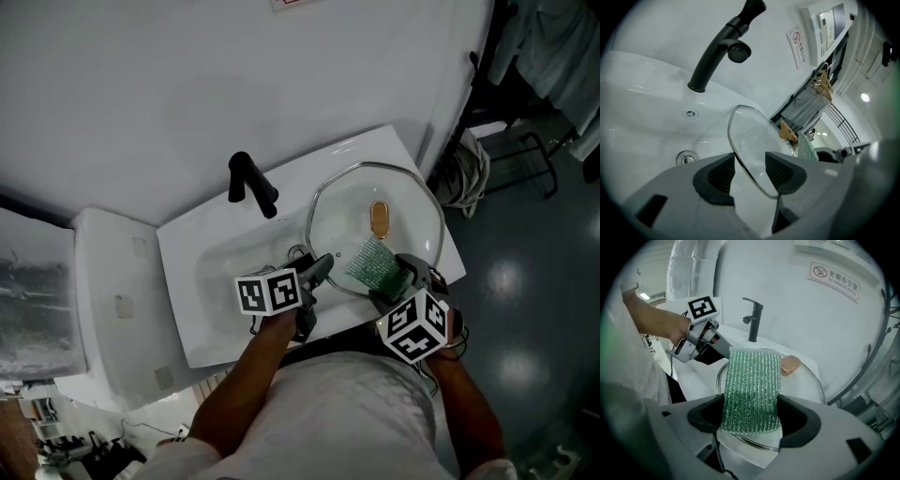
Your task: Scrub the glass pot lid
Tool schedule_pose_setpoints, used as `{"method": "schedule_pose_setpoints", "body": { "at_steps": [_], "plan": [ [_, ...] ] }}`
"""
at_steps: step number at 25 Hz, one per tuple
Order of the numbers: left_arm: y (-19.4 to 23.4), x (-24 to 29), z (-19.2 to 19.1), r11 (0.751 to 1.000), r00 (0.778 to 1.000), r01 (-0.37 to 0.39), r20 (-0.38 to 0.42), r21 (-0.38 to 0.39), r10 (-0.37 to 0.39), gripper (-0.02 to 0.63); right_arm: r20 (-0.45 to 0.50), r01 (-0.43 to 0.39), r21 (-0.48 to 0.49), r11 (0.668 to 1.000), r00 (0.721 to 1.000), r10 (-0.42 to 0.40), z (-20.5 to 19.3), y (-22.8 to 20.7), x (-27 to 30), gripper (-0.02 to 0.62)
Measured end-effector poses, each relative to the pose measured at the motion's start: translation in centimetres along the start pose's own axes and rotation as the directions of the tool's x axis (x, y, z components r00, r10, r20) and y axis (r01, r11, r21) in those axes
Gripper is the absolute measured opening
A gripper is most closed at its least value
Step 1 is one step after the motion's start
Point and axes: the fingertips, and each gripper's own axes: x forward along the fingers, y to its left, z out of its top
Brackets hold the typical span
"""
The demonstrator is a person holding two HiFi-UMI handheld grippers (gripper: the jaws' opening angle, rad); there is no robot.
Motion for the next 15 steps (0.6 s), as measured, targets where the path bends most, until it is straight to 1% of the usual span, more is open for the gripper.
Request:
{"method": "schedule_pose_setpoints", "body": {
  "at_steps": [2,4,8,11,15],
  "plan": [
    [0.0,0.0,0.0,1.0,1.0,-0.002,0.001,-0.002,0.002,0.214,0.039,-0.015,0.036,0.999,0.999,0.014,0.3,-0.9,-0.6,0.347],
    [0.0,0.0,-0.1,1.0,1.0,-0.004,0.002,-0.004,0.004,0.214,0.081,-0.039,0.097,0.995,0.996,0.031,0.5,-2.0,-1.0,0.347],
    [0.0,0.0,-0.1,1.0,1.0,-0.007,0.0,-0.004,0.007,0.214,0.16,-0.118,0.249,0.961,0.984,0.079,0.2,-4.6,-1.4,0.347],
    [0.0,0.0,-0.1,1.0,1.0,-0.011,-0.001,-0.004,0.011,0.215,0.177,-0.176,0.314,0.933,0.976,0.124,-0.5,-6.3,-1.3,0.348],
    [0.0,-0.1,-0.1,1.0,1.0,-0.021,-0.007,-0.003,0.021,0.215,0.158,-0.223,0.353,0.909,0.972,0.177,-1.3,-7.9,-1.1,0.347]
  ]
}}
